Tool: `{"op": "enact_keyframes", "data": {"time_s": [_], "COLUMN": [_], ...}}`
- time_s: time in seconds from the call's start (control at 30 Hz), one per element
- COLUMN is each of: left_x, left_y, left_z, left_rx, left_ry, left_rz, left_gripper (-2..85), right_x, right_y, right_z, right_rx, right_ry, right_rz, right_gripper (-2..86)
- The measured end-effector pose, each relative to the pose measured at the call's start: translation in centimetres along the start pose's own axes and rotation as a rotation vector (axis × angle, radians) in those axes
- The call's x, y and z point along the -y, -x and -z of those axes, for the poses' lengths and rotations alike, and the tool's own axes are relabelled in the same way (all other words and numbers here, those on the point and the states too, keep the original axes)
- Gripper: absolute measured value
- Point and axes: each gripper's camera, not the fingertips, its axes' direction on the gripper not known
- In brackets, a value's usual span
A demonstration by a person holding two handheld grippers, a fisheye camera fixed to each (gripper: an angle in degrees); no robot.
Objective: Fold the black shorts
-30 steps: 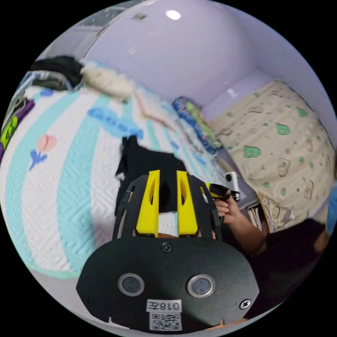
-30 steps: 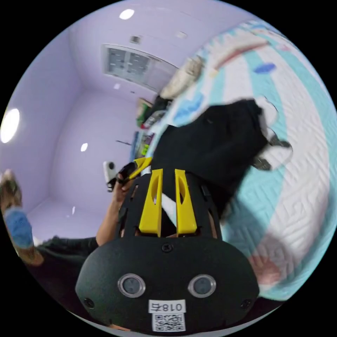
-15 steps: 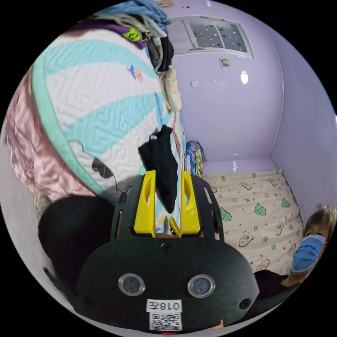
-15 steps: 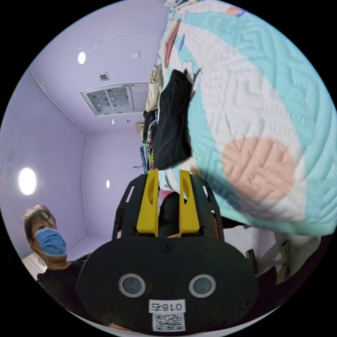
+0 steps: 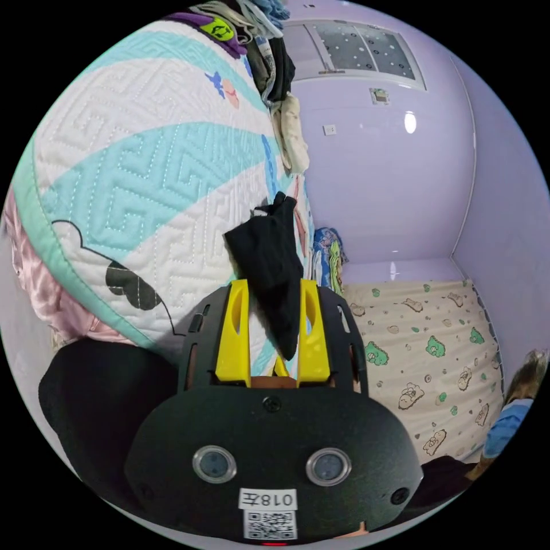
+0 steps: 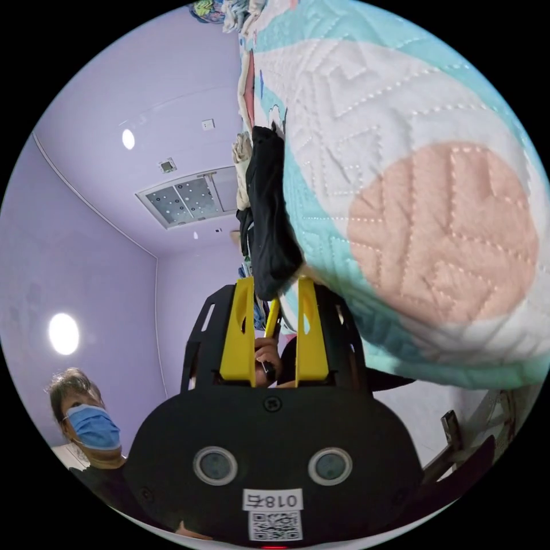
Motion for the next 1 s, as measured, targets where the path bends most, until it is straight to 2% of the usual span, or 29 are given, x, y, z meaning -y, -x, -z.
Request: {"op": "enact_keyframes", "data": {"time_s": [0.23,0.33,0.47,0.67,0.8,0.9,1.0], "left_x": [2.2,3.3,3.4,-0.5,-4.5,-5.9,-4.0], "left_y": [-0.5,-0.4,0.5,-5.0,-7.8,-7.2,-9.0], "left_z": [2.3,3.3,5.0,12.5,20.1,26.3,34.9], "left_rx": [-0.029,-0.021,0.002,-0.077,-0.176,-0.218,-0.231], "left_ry": [-0.041,-0.036,-0.027,-0.085,-0.121,-0.209,-0.364], "left_rz": [-0.049,-0.060,-0.002,-0.121,-0.116,-0.061,-0.127], "left_gripper": [13.0,8.1,2.4,-0.1,-0.5,-0.7,-0.8], "right_x": [1.6,1.9,1.4,-1.9,-4.1,-4.7,-4.9], "right_y": [-0.6,-1.5,-1.7,8.2,13.9,16.4,19.6], "right_z": [-4.2,-5.7,-8.1,-9.3,-11.1,-16.0,-24.6], "right_rx": [0.048,0.066,-0.063,-0.228,-0.287,-0.308,-0.272], "right_ry": [-0.016,-0.047,-0.082,-0.044,0.042,0.144,0.264], "right_rz": [0.015,-0.016,-0.048,0.392,0.549,0.596,0.673], "right_gripper": [12.8,8.1,1.6,-0.4,-0.6,-0.7,-0.6]}}
